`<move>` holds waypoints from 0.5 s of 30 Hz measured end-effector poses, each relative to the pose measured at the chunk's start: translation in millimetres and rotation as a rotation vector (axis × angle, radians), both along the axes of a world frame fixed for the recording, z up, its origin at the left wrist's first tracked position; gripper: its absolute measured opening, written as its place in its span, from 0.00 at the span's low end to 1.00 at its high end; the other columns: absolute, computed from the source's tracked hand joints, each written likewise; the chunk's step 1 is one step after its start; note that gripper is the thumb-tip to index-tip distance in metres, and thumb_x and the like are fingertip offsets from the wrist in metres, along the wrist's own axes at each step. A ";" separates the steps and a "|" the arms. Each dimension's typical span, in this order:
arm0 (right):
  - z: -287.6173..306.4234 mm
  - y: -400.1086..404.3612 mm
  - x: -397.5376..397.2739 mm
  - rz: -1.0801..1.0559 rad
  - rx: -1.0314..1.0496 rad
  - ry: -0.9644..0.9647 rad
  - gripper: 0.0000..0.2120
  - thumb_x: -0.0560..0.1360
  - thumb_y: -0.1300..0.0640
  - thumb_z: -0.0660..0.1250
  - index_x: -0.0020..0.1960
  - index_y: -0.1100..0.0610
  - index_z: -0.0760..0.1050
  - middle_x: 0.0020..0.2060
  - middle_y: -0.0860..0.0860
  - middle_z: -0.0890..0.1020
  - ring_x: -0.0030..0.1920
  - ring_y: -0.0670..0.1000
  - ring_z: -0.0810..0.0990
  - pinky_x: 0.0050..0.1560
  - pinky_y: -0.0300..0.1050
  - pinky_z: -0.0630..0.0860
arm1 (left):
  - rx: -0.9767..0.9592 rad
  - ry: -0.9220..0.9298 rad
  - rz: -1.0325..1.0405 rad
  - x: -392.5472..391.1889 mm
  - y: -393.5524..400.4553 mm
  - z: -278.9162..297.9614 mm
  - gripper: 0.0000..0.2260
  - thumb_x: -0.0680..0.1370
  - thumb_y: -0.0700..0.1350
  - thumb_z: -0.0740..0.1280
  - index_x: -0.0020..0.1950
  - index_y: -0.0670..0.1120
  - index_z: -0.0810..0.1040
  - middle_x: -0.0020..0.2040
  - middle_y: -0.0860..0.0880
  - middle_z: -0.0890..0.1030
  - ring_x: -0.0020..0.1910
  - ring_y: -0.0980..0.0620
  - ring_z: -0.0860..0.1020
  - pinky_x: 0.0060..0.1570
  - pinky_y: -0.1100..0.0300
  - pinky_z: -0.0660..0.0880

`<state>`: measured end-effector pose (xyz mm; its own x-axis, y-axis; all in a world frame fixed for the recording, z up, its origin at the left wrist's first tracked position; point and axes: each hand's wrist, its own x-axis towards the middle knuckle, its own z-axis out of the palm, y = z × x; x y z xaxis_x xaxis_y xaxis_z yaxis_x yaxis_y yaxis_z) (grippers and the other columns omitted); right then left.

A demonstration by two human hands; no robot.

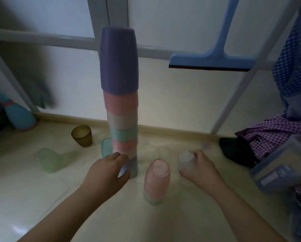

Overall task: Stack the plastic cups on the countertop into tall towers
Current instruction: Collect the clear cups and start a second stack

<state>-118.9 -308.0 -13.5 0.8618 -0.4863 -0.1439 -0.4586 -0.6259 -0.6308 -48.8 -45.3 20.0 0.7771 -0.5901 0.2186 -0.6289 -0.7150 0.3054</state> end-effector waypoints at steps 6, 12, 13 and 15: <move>66.0 32.3 -18.9 0.112 0.294 -0.332 0.27 0.59 0.54 0.75 0.54 0.44 0.68 0.49 0.41 0.79 0.45 0.36 0.77 0.44 0.31 0.73 | -0.026 -0.004 -0.036 3.0 6.8 5.1 0.10 0.68 0.46 0.72 0.48 0.46 0.78 0.40 0.47 0.83 0.35 0.46 0.80 0.30 0.54 0.76; 69.1 63.6 -16.1 0.143 0.302 -0.304 0.27 0.56 0.52 0.71 0.52 0.41 0.68 0.48 0.43 0.79 0.49 0.42 0.79 0.47 0.39 0.77 | -0.055 -0.004 -0.061 10.8 24.8 3.3 0.08 0.70 0.47 0.70 0.47 0.48 0.78 0.40 0.49 0.82 0.37 0.47 0.81 0.31 0.55 0.76; 65.3 67.5 -14.1 0.142 0.294 -0.284 0.27 0.55 0.51 0.71 0.52 0.41 0.68 0.49 0.44 0.79 0.50 0.44 0.78 0.49 0.42 0.78 | -0.063 0.008 -0.059 11.7 27.6 3.3 0.09 0.70 0.47 0.70 0.49 0.48 0.78 0.41 0.49 0.82 0.38 0.47 0.81 0.32 0.55 0.76; 56.6 75.8 -11.2 0.142 0.282 -0.252 0.27 0.55 0.51 0.70 0.52 0.42 0.68 0.49 0.45 0.79 0.50 0.45 0.78 0.48 0.41 0.76 | -0.077 0.026 -0.055 13.4 33.8 1.4 0.11 0.71 0.48 0.70 0.51 0.48 0.78 0.44 0.50 0.82 0.40 0.48 0.81 0.34 0.56 0.75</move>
<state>-130.1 -232.2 43.1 0.9428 -0.3318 -0.0307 -0.1895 -0.4582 -0.8684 -35.4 -11.5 21.4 0.7498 -0.6146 0.2453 -0.6579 -0.6529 0.3752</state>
